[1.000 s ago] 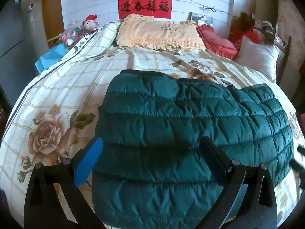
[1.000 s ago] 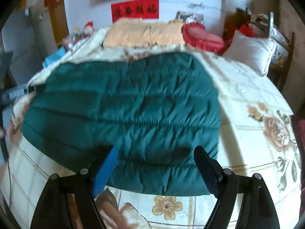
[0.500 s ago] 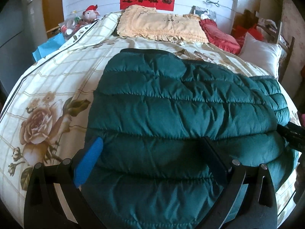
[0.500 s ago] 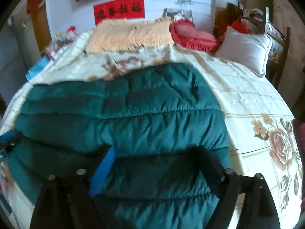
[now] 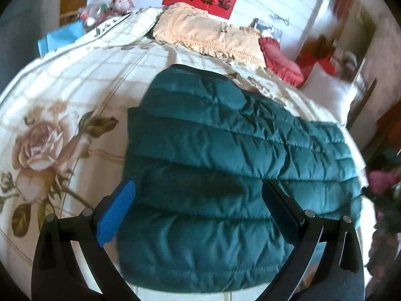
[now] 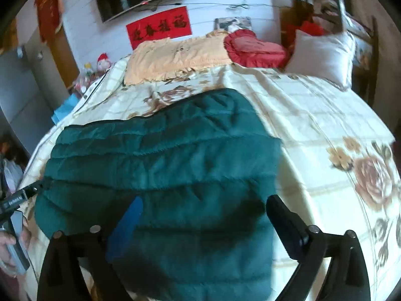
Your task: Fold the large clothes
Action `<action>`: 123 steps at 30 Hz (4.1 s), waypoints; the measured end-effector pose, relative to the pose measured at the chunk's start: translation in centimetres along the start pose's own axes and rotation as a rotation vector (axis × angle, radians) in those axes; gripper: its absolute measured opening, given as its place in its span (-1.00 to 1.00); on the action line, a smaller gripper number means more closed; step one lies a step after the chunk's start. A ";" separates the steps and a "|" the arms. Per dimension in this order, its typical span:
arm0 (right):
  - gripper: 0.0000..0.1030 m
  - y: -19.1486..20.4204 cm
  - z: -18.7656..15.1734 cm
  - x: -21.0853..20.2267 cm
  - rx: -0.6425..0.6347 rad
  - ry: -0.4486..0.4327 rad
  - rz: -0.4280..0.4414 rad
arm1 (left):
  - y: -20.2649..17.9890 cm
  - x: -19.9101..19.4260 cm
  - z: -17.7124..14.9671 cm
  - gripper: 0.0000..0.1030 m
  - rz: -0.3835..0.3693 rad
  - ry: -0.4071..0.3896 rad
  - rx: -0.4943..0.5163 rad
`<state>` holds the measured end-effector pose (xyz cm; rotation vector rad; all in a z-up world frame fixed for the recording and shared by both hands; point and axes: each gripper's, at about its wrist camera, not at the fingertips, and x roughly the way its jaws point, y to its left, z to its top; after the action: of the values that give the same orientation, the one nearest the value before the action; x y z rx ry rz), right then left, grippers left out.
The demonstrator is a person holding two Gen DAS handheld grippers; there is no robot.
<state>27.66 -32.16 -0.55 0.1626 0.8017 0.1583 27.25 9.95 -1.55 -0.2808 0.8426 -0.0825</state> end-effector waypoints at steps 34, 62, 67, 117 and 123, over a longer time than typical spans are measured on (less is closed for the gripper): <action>0.00 -1.0 -0.9 3.9 0.137 0.100 0.286 | 2.6 2.7 -0.9 0.26 -0.240 0.077 -0.195; 0.48 -0.4 -7.5 -6.1 0.047 0.146 0.044 | 4.5 -8.0 -10.2 0.61 -0.213 0.151 -0.188; 0.48 -0.1 -6.6 -9.8 0.011 0.061 -0.050 | 3.6 -12.2 -9.9 0.61 -0.008 0.009 -0.071; 0.82 15.0 -13.7 -15.5 -0.092 -0.162 -0.093 | -11.2 -17.4 -15.7 0.61 0.181 -0.248 0.204; 0.82 15.2 -13.7 -15.6 -0.093 -0.169 -0.096 | -11.2 -17.4 -15.7 0.61 0.177 -0.248 0.204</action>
<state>5.83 -19.36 4.12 0.0485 0.6306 0.0899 4.40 -1.00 4.31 -0.0222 0.6033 0.0317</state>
